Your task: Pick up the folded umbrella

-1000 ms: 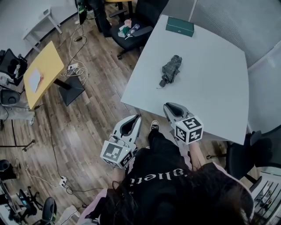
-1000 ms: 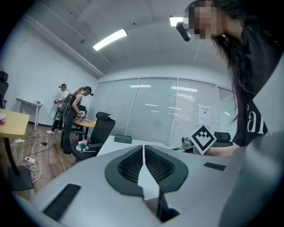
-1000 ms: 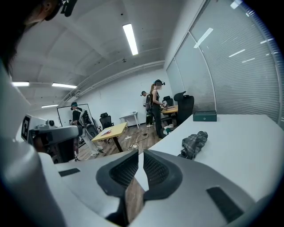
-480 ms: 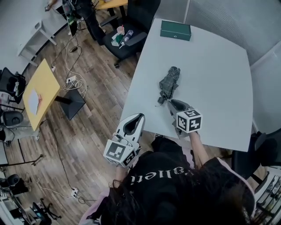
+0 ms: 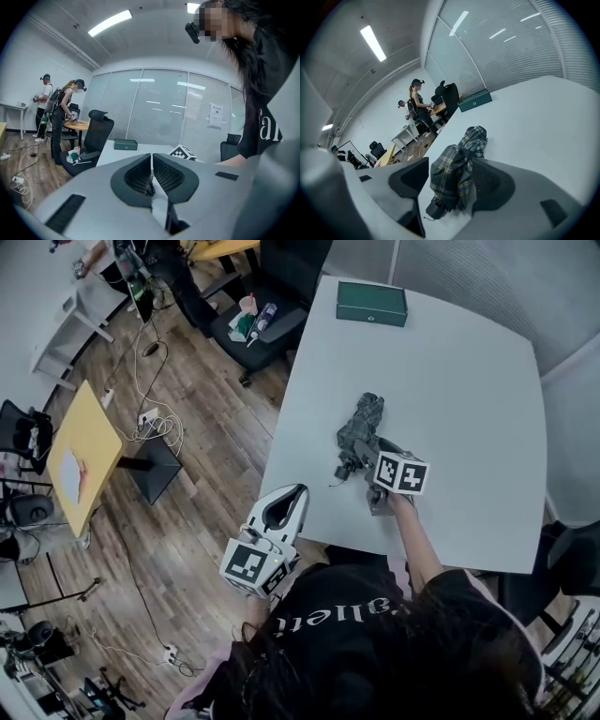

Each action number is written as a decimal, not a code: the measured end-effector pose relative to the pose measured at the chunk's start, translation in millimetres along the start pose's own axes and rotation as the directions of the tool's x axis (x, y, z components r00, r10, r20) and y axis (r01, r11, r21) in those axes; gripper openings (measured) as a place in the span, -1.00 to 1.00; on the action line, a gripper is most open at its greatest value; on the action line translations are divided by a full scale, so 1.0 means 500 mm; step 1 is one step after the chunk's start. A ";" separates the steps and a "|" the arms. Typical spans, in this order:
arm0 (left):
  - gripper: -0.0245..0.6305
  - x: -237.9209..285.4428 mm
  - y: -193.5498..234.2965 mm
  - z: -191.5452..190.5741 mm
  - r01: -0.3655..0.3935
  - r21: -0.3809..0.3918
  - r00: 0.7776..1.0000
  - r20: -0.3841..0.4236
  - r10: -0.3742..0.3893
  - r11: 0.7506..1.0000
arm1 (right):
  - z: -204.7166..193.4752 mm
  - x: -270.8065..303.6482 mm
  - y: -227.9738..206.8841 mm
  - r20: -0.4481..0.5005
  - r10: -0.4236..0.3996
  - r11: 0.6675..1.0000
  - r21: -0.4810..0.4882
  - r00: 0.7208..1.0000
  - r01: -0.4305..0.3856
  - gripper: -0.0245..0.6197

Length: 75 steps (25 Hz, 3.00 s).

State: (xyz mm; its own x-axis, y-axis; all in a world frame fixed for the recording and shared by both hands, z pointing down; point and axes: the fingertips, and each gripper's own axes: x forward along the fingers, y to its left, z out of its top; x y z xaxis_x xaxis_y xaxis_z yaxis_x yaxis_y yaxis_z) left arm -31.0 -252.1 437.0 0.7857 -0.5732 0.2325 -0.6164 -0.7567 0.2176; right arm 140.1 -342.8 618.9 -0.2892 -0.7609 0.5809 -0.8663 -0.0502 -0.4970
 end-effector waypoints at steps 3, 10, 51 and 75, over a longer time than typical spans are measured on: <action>-0.83 0.020 0.015 -0.005 -0.001 0.002 1.000 -0.021 0.001 1.000 | 0.012 0.046 -0.024 -0.005 -0.032 0.998 0.051 0.999 0.032 -0.04; -0.83 0.042 0.026 -0.004 0.003 -0.006 0.998 -0.058 -0.004 1.000 | -0.005 0.113 -0.048 -0.103 -0.166 0.985 0.019 0.981 0.169 0.06; -0.83 -0.101 0.276 0.032 0.070 0.006 0.997 -0.025 -0.070 0.997 | -0.082 0.128 -0.060 -0.118 -0.195 0.845 0.483 0.974 0.228 -0.31; -0.83 -0.115 0.218 0.025 0.301 0.059 0.953 -0.054 -0.298 0.952 | -0.063 -0.068 0.215 0.395 0.188 0.631 0.653 0.899 -0.419 -0.33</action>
State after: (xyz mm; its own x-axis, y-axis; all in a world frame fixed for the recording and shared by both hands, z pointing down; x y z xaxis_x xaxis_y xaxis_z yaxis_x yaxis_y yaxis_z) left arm -142.7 -305.7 435.5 0.9297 -0.3042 0.2076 -0.3476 -0.9111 0.2214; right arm 44.1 -302.0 566.0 -0.2623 -0.9491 0.1746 -0.1592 -0.1359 -0.9779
